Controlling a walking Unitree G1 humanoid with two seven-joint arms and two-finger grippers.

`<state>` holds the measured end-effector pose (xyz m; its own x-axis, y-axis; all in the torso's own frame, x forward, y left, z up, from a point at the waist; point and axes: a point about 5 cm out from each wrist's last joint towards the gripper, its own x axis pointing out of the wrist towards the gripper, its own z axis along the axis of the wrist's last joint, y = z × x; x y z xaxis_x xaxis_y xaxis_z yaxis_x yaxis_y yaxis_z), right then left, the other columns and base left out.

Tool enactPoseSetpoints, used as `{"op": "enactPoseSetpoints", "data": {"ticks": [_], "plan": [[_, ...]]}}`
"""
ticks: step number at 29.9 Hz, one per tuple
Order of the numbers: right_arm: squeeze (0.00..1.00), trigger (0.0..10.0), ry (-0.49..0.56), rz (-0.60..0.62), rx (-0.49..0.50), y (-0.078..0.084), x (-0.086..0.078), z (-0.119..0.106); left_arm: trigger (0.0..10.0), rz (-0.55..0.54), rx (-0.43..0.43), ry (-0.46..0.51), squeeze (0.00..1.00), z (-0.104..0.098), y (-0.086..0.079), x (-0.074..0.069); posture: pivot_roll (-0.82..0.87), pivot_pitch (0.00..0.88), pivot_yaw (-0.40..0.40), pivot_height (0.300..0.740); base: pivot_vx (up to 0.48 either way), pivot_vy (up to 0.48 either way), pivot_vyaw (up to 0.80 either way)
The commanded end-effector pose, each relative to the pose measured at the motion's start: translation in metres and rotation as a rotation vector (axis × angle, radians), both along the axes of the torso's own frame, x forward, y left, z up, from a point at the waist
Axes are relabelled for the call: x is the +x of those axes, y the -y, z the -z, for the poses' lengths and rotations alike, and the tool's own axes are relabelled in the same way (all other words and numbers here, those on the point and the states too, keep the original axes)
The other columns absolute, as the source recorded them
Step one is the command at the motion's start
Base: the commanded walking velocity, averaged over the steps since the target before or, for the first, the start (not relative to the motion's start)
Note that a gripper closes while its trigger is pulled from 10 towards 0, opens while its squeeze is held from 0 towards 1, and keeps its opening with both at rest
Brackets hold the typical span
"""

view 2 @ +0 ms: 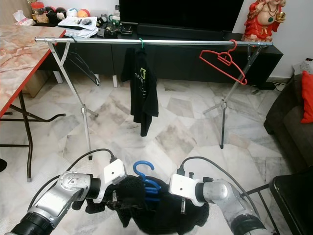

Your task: Hang hanger

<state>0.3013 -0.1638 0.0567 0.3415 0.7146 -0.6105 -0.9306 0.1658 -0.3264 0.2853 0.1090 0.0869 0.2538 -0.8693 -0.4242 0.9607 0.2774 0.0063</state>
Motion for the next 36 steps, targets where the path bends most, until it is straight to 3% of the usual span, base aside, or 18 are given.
{"op": "enactPoseSetpoints", "data": {"ticks": [1, 3, 4, 5, 6, 7, 8, 36], "plan": [[0.0, 0.0, 0.053, -0.029, 0.055, -0.0052, 0.0063, -0.0153, 10.0, 0.019, -0.008, -0.022, 0.0, 0.0027, 0.0061, -0.0022, -0.02, 0.101, -0.066, 0.74, 0.0, 0.0, 0.0], [0.0, 0.0, 0.055, -0.035, 0.057, -0.0055, 0.0067, -0.0169, 8.7, 0.02, -0.01, -0.022, 0.0, 0.0027, 0.007, -0.0019, -0.02, 0.1, -0.066, 0.74, 0.0, 0.0, 0.0], [0.0, 0.0, 0.056, -0.036, 0.057, -0.0054, 0.007, -0.0175, 5.7, 0.02, -0.012, -0.025, 0.0, 0.0026, 0.0074, -0.0018, -0.03, 0.099, -0.067, 0.74, 0.0, 0.0, 0.0], [0.0, 0.0, 0.056, -0.037, 0.057, -0.0053, 0.0069, -0.0176, 4.3, 0.02, -0.014, -0.026, 0.0, 0.0026, 0.008, -0.0018, -0.03, 0.099, -0.067, 0.74, 0.0, 0.0, 0.0], [0.0, 0.0, 0.056, -0.037, 0.057, -0.0053, 0.0069, -0.0176, 4.3, 0.02, -0.014, -0.026, 0.0, 0.0026, 0.008, -0.0018, -0.03, 0.099, -0.067, 0.74, 0.0, 0.0, 0.0], [0.0, 0.0, 0.055, -0.036, 0.057, -0.0051, 0.0068, -0.0177, 1.4, 0.018, -0.016, -0.027, 0.0, 0.0026, 0.0082, -0.0018, -0.03, 0.099, -0.067, 0.74, 0.0, 0.0, 0.0], [0.0, 0.0, 0.054, -0.037, 0.057, -0.0051, 0.0065, -0.0178, 0.0, 0.019, -0.019, -0.029, 0.0, 0.0027, 0.0083, -0.002, -0.03, 0.101, -0.067, 0.74, 0.0, 0.0, 0.0], [0.0, 0.0, 0.045, -0.026, 0.06, -0.0015, 0.007, -0.0193, 0.0, 0.031, -0.031, -0.043, 0.0, 0.0017, 0.0094, -0.0036, -0.03, 0.091, -0.066, 0.74, 0.0, 0.0, 0.0]]}}
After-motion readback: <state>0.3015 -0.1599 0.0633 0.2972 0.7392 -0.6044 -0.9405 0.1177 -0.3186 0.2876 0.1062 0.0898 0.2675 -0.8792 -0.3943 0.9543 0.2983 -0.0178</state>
